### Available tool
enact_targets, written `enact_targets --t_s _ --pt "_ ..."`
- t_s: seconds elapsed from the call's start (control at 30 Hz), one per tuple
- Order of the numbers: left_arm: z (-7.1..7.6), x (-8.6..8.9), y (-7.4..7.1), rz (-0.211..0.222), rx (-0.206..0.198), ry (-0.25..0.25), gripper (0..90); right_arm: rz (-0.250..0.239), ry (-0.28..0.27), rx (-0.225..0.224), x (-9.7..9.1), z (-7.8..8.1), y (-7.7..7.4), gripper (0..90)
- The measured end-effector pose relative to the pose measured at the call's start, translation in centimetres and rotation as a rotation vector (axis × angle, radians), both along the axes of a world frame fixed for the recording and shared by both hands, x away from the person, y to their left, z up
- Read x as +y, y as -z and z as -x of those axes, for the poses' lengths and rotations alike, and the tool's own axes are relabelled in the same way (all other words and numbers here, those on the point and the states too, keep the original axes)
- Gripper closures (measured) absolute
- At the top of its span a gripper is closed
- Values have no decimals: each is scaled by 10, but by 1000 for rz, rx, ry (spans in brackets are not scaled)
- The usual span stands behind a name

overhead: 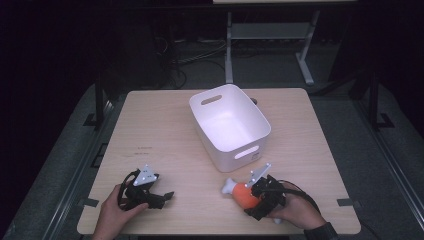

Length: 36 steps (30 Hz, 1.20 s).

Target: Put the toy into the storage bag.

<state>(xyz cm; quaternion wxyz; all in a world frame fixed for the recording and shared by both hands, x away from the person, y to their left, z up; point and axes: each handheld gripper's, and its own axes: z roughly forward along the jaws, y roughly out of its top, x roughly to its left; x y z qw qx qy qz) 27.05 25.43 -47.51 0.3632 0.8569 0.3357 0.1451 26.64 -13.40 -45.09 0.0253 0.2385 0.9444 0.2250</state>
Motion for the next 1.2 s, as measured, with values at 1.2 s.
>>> enact_targets --t_s 1.2 --pt "0 0 0 1 2 -1 127 -20 36 -14 -41 -2 -17 205"
